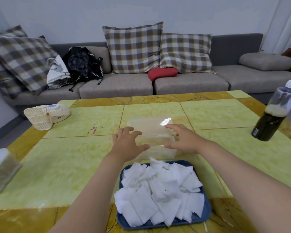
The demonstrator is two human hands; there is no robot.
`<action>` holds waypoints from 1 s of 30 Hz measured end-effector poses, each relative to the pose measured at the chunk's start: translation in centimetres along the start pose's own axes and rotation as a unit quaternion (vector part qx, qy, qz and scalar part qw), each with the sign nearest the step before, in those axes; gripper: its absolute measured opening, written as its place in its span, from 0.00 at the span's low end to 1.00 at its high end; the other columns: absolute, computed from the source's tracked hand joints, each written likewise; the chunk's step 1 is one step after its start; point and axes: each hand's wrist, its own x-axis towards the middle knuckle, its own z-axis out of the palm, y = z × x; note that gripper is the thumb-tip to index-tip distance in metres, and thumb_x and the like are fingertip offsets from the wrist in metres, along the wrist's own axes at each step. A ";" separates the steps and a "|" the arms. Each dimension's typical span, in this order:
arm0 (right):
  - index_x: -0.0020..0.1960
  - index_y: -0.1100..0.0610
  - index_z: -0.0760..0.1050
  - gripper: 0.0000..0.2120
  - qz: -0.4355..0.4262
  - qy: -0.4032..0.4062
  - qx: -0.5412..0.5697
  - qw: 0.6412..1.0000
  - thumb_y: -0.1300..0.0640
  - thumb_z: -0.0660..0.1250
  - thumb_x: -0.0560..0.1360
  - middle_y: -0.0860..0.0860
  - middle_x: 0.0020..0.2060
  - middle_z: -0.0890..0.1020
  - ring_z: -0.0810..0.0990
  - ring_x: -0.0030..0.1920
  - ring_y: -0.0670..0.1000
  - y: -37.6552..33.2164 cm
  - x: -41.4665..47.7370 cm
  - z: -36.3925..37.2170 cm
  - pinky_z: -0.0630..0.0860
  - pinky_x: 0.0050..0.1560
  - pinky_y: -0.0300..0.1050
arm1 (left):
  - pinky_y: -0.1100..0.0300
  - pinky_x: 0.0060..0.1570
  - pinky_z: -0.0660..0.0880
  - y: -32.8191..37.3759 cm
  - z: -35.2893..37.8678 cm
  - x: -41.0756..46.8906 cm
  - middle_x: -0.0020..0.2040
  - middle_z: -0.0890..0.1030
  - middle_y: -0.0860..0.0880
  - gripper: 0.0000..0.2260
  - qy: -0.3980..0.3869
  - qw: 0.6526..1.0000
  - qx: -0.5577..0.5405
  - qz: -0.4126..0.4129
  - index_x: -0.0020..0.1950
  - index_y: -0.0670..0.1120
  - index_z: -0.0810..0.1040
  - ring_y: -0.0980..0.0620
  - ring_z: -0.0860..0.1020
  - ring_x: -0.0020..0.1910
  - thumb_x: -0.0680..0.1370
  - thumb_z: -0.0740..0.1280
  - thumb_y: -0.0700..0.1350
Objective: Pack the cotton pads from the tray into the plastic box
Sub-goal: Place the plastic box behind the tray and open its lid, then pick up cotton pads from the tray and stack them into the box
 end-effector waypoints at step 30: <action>0.56 0.53 0.84 0.12 0.041 -0.091 -0.103 0.990 0.59 0.64 0.78 0.44 0.40 0.81 0.78 0.39 0.44 -2.5 -7.3 -1.7 0.71 0.35 0.37 | 0.58 0.62 0.74 7.6 -1.8 -5.3 0.62 0.81 0.54 0.16 -0.134 0.976 -0.142 0.097 0.67 0.52 0.78 0.56 0.79 0.59 0.80 0.68 0.51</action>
